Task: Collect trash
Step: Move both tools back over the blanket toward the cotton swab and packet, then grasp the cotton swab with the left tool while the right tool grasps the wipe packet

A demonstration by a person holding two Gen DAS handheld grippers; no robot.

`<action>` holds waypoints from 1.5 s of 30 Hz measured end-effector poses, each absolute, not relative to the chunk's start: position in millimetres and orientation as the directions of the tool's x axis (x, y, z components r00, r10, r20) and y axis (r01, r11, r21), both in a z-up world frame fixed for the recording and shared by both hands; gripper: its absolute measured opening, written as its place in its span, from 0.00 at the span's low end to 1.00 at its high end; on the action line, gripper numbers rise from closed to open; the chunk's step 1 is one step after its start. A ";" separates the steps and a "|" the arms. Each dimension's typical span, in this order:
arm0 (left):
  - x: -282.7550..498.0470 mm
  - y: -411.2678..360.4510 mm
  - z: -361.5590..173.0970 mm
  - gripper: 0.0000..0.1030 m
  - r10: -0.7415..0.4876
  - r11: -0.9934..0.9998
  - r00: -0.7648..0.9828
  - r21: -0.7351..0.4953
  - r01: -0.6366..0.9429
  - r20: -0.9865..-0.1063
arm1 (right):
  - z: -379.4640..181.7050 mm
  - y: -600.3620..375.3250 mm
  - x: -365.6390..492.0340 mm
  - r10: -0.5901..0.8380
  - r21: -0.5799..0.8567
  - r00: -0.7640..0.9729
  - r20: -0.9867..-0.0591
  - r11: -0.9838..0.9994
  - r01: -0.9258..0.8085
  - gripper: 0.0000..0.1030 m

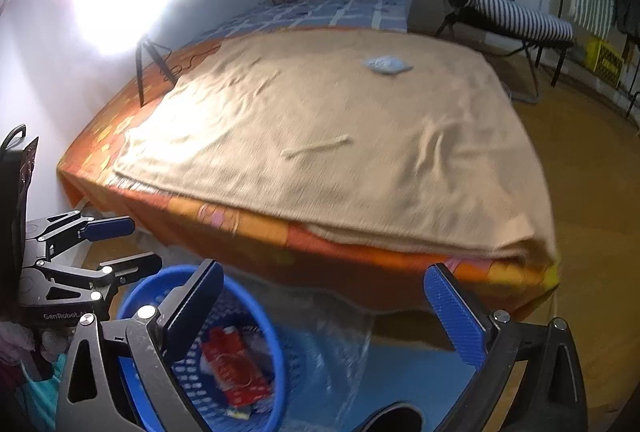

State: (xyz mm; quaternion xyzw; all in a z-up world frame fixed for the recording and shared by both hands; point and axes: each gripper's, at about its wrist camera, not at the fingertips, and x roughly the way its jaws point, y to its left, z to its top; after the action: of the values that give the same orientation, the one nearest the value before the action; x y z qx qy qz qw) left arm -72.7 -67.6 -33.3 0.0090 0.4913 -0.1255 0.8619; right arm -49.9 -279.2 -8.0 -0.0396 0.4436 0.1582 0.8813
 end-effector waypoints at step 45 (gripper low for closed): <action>102.9 -163.8 -75.7 0.46 -0.283 0.855 0.417 -0.030 0.518 -0.864 | -28.5 -299.8 268.6 0.313 0.321 0.440 -0.842 0.945 -0.059 1.00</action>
State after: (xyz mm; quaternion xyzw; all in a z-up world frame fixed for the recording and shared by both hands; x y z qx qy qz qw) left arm 102.9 -163.8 -75.7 0.1216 0.4835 -0.2404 0.8328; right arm 268.6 -299.8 -28.5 0.1227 0.5174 0.1109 0.8396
